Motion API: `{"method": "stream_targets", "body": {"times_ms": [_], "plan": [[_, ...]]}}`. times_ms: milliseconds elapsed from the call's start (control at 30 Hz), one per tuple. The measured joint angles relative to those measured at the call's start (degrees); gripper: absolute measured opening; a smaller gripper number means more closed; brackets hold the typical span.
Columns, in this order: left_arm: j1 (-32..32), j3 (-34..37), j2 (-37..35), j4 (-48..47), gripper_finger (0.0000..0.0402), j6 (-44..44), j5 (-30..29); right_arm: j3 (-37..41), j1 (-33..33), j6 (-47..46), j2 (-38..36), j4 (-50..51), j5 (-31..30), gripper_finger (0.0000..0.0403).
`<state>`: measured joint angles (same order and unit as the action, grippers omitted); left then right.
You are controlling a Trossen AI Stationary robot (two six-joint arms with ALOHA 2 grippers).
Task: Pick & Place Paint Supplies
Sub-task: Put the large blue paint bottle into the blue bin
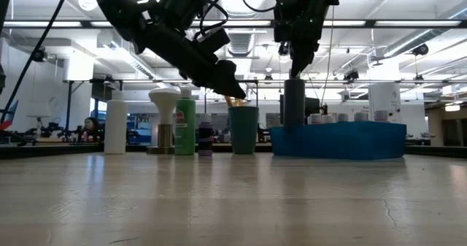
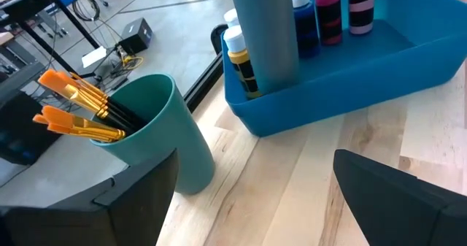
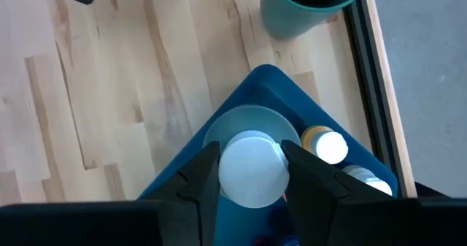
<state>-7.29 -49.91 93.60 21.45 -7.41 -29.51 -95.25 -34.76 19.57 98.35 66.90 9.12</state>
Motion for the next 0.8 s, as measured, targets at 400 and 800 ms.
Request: {"method": "stream_targets", "body": {"times_ms": [400, 800], "plan": [[0.0, 0.0, 0.0, 0.0, 0.0369, 0.0, 0.0, 0.0, -0.6, 0.7, 2.1, -1.8, 0.6, 0.0118], [-0.1, 0.0, 0.0, 0.0, 0.0369, 0.0, 0.0, 0.0, -0.6, 2.3, 4.3, -2.8, 1.5, 0.0118]]}}
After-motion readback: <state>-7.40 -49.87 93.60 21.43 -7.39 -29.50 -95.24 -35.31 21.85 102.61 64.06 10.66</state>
